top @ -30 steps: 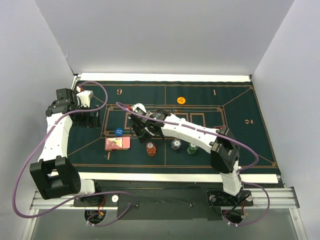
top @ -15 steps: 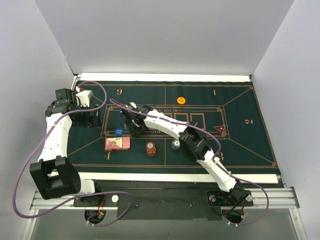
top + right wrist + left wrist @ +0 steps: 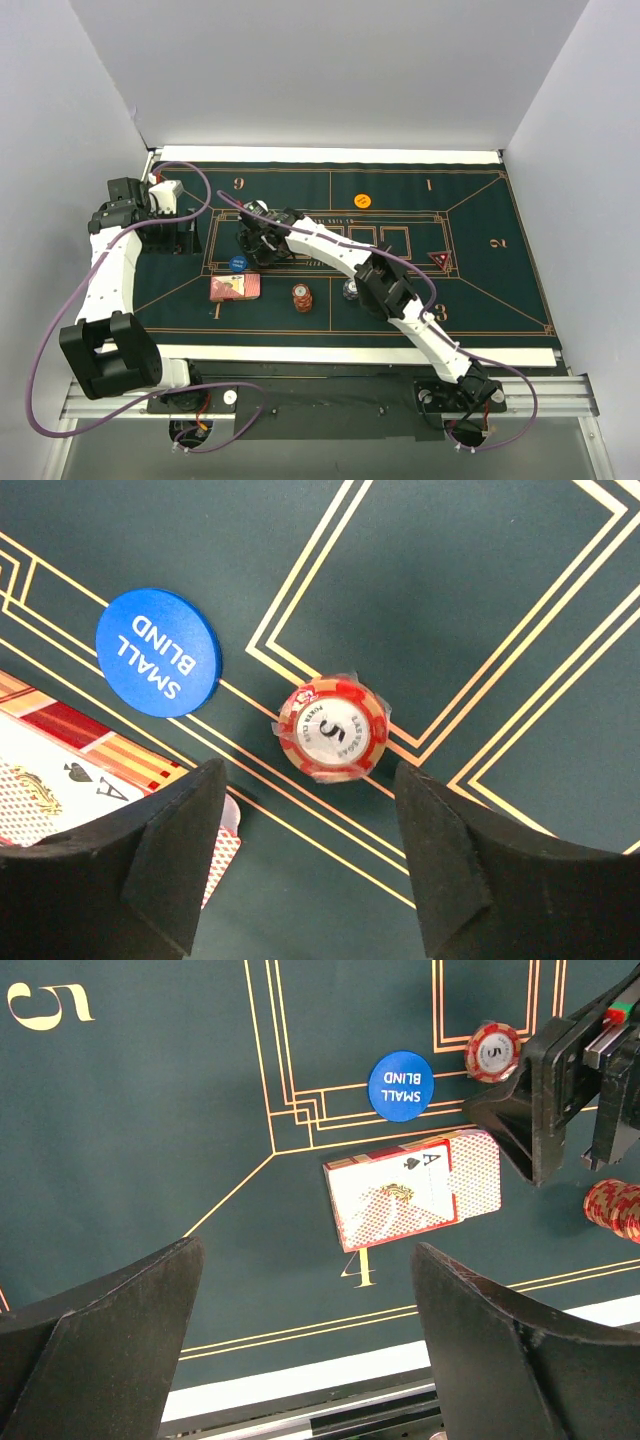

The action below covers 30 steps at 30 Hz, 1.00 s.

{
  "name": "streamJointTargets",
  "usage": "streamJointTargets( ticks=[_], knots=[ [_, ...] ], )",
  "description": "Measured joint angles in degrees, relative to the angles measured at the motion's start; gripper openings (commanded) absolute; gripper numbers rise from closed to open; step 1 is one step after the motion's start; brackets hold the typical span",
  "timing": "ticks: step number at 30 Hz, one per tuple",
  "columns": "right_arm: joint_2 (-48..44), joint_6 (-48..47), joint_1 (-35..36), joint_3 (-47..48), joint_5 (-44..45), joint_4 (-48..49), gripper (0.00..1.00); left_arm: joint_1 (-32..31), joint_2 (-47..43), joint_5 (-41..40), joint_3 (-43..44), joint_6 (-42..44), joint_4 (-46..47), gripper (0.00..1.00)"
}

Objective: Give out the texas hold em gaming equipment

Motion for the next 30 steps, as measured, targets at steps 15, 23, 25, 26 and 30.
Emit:
streamJointTargets(
  ticks=[15, 23, 25, 26, 30],
  knots=[
    [-15.19, -1.42, -1.92, -15.23, 3.41, 0.39, 0.75, 0.52, 0.0, 0.02, -0.02, 0.0, -0.02, 0.96],
    [-35.69, -1.88, -0.94, -33.18, 5.22, 2.12, 0.77, 0.81, -0.04, 0.07, -0.02, 0.0, -0.48, 0.96],
    [-37.13, -1.88, 0.31, -37.18, 5.33, 2.4, 0.77, 0.83, -0.15, 0.11, -0.02, 0.0, -0.72, 0.96],
    [-37.22, -1.86, 0.98, -38.75, 5.31, 2.45, 0.77, 0.83, -0.22, 0.11, -0.02, 0.0, -0.81, 0.96],
    [-37.0, -1.73, 2.97, -42.84, 5.03, 2.38, 0.77, 0.83, -0.33, 0.15, 0.02, 0.0, -1.14, 0.96]
  ],
)
